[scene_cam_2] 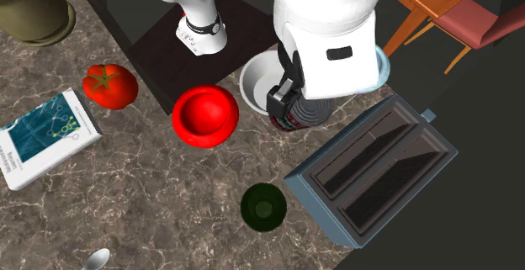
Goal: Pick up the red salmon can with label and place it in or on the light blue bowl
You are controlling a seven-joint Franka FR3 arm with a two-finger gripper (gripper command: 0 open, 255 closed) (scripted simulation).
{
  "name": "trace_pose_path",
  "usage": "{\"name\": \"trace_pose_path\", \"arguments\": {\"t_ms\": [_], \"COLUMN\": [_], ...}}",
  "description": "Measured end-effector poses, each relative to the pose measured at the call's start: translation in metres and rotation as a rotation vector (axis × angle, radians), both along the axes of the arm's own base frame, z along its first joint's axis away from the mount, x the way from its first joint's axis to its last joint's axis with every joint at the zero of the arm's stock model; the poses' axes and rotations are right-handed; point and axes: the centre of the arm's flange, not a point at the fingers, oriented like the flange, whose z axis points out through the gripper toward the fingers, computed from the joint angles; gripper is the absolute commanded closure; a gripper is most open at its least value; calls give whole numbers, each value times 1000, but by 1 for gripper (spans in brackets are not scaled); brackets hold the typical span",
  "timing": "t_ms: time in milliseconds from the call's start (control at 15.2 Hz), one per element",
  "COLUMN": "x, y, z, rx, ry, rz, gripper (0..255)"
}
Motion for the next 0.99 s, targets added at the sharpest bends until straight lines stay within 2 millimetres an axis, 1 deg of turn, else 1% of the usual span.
{"name": "trace_pose_path", "arguments": {"t_ms": [132, 264, 396, 594, 792, 990], "x": [2, 3, 10, 14, 20, 25], "y": [25, 51, 77, 117, 150, 193], "z": [1, 7, 9, 15, 20, 25], "rx": [-1, -1, -1, -1, -1, -1], "ry": [0, 0, 0, 0, 0, 0], "rz": [0, 0, 0, 0, -1, -1], "gripper": [255, 255, 255, 255, 255, 255]}}
